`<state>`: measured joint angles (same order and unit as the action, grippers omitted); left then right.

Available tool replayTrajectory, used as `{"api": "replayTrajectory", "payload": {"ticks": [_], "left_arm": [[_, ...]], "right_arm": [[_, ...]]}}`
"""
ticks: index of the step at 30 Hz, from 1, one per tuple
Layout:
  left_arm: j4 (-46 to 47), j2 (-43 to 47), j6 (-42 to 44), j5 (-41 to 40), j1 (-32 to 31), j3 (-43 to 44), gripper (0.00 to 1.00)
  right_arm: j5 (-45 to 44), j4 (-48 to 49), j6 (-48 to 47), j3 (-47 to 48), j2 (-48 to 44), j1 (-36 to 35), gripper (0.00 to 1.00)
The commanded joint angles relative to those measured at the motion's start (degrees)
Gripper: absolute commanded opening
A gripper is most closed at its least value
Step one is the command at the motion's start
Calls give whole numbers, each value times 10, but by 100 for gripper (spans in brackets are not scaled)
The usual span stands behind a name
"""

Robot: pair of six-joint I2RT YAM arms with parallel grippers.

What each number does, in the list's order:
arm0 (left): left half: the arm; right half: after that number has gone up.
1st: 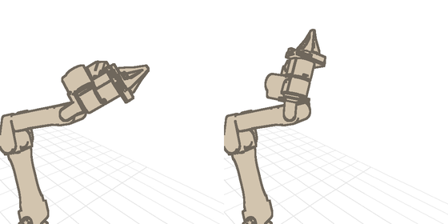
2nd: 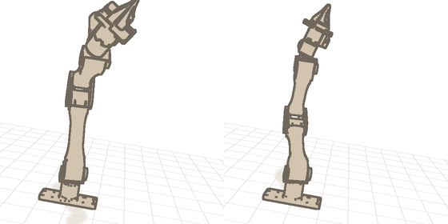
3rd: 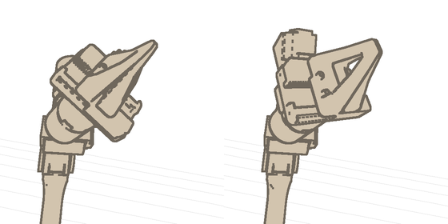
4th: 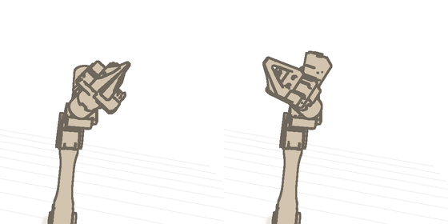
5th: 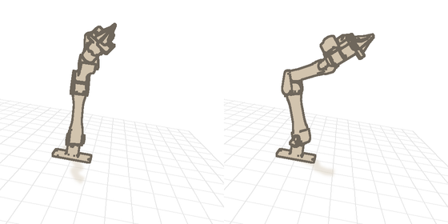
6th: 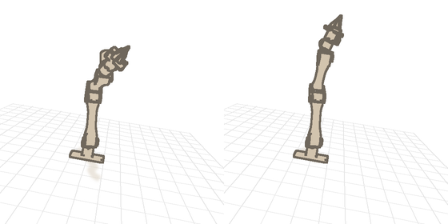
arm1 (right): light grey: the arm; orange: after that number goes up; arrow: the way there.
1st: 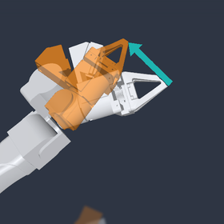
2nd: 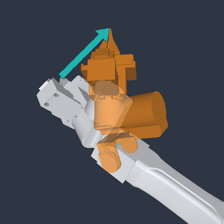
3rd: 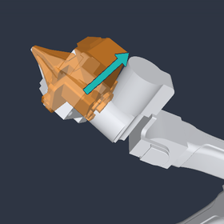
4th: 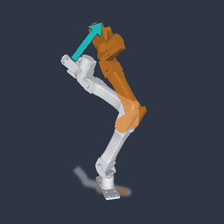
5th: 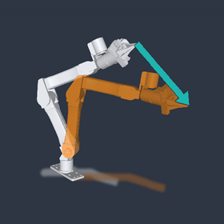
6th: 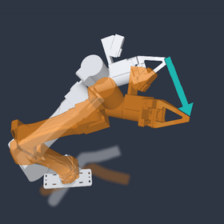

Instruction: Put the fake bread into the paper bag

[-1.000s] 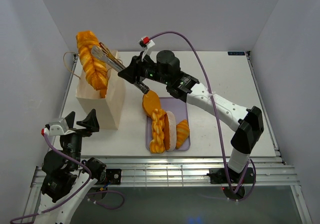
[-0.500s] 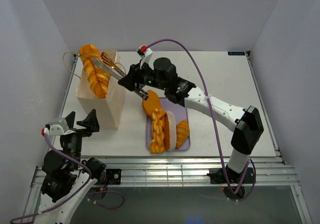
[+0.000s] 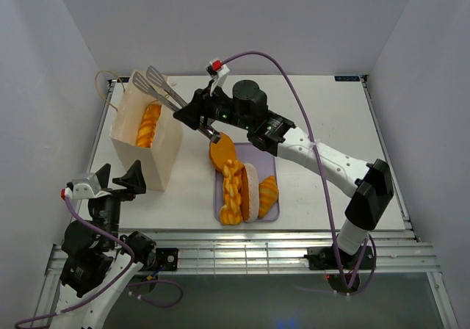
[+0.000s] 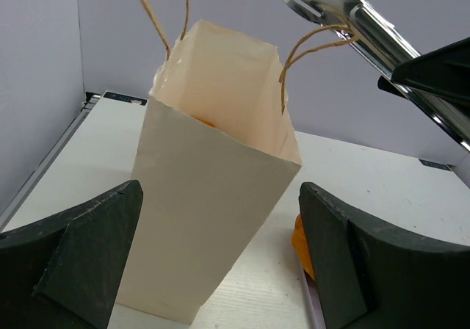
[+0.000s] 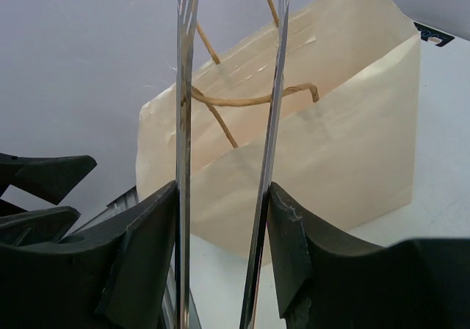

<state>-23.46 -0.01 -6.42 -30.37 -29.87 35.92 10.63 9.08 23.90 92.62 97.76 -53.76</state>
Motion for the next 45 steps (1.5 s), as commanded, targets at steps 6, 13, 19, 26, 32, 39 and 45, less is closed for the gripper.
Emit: {"api": "replayTrajectory", "payload": {"ticks": [6, 13, 19, 26, 32, 39, 45], "left_arm": [[5, 42, 6, 10, -4, -5, 98], [6, 41, 6, 10, -4, -5, 98], [6, 44, 6, 11, -5, -6, 98], [8, 32, 9, 15, -5, -6, 98], [8, 29, 8, 12, -6, -6, 98], [8, 27, 7, 12, -6, -6, 98], [7, 30, 9, 14, -7, -6, 98]], "right_arm": [[-3, -14, -47, 25, -128, -4, 55], [-96, -30, -75, -91, -263, -2, 56], [-179, -121, -74, -225, -375, 6, 56], [-201, -168, -57, -377, -444, 49, 59], [-106, -170, -36, -394, -400, 118, 59], [2, -169, -40, -378, -332, 153, 61], [57, -170, -52, -377, -290, 185, 63]]}}
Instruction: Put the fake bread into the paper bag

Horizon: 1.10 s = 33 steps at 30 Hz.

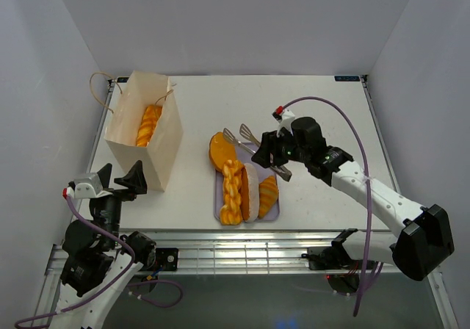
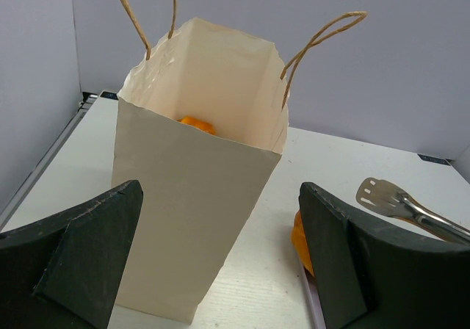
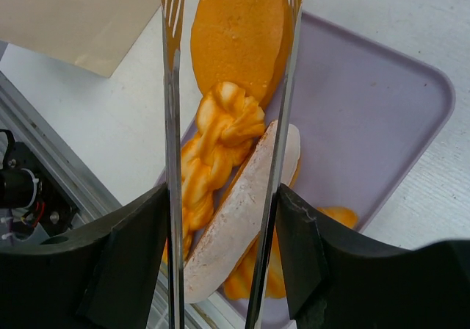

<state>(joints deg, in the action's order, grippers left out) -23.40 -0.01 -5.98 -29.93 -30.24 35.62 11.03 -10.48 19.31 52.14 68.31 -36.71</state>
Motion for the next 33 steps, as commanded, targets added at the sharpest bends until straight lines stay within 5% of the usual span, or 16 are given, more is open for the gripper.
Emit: {"api": "replayTrajectory", "payload": {"ticks": [1, 15, 33], "left_arm": [[7, 31, 4, 9, -3, -3, 98], [7, 22, 4, 8, -5, -3, 98], [8, 9, 4, 8, -9, -3, 98]], "right_arm": [[63, 27, -15, 29, 12, 26, 64], [203, 116, -43, -14, 74, 116, 68], [211, 156, -110, -15, 169, 117, 69]]}}
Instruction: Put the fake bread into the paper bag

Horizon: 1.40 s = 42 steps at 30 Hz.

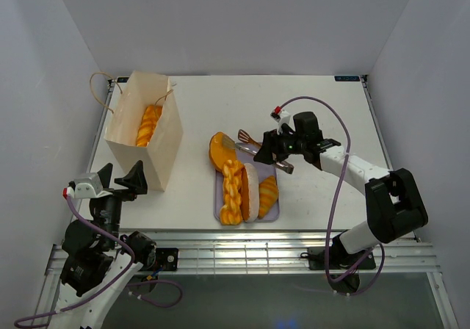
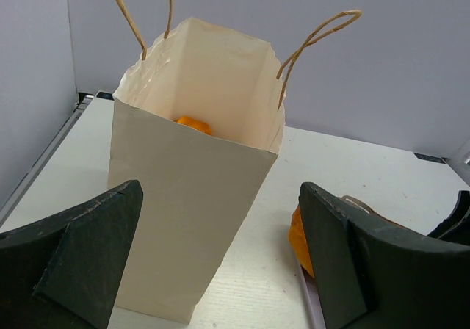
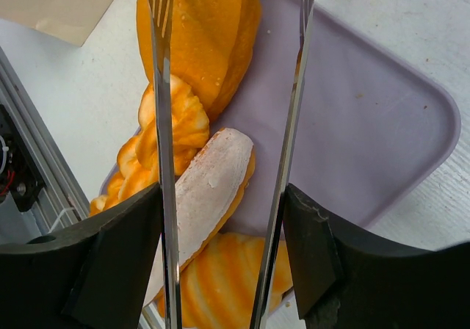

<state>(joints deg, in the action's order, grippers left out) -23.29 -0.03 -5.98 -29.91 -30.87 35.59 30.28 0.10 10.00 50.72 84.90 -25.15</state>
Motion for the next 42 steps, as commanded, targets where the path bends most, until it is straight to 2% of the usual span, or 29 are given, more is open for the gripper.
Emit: {"api": "replayTrajectory", "payload": {"ticks": [1, 16, 22, 25, 26, 29, 42], "left_arm": [[7, 7, 4, 6, -2, -2, 98], [8, 4, 5, 7, -4, -3, 98], [8, 4, 5, 7, -7, -3, 98], [8, 4, 5, 8, -8, -3, 98], [8, 4, 5, 8, -8, -3, 98], [8, 6, 5, 8, -8, -3, 98], [8, 9, 5, 9, -9, -3, 98]], "right_arm": [[28, 55, -17, -4, 4, 1, 69], [61, 89, -6, -5, 48, 0, 67], [80, 100, 2, -3, 62, 1, 63], [87, 100, 4, -1, 64, 1, 58], [89, 99, 5, -1, 64, 0, 51], [93, 96, 5, -2, 60, 1, 44], [70, 71, 5, -4, -1, 1, 29]]}}
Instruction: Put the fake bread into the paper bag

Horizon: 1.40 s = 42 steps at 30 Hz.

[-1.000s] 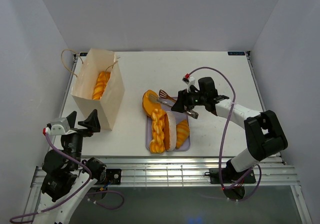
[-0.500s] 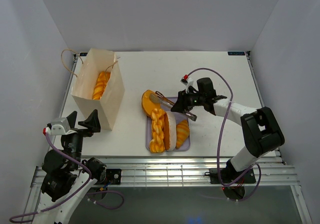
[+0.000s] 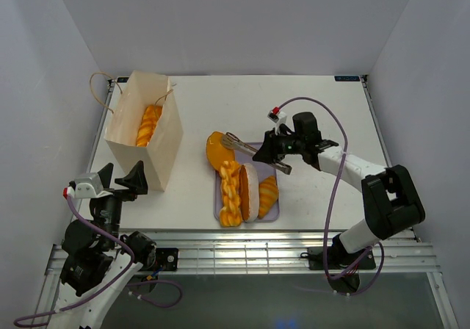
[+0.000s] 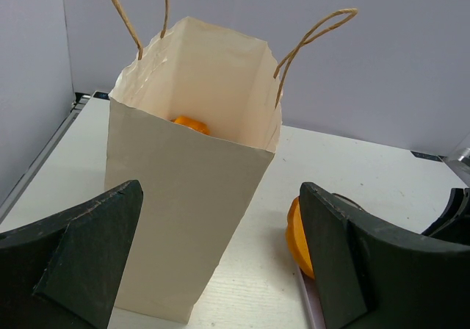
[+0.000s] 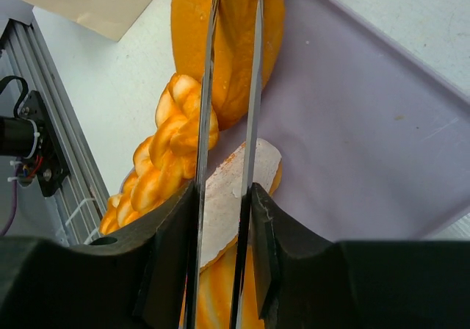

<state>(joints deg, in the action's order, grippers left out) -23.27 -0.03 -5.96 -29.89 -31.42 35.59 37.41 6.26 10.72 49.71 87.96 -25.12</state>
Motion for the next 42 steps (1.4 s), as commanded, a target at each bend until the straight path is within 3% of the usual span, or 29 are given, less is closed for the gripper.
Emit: {"api": "replayTrajectory", "payload": {"ticks": [1, 30, 42], "left_arm": [[8, 9, 5, 9, -3, -3, 98], [8, 18, 6, 12, -4, -4, 98], [8, 14, 7, 15, -4, -4, 98]], "right_arm": [[-7, 9, -3, 7, -39, 1, 29], [-106, -20, 3, 24, -149, 1, 24], [-56, -43, 26, 97, -191, -1, 23]]}}
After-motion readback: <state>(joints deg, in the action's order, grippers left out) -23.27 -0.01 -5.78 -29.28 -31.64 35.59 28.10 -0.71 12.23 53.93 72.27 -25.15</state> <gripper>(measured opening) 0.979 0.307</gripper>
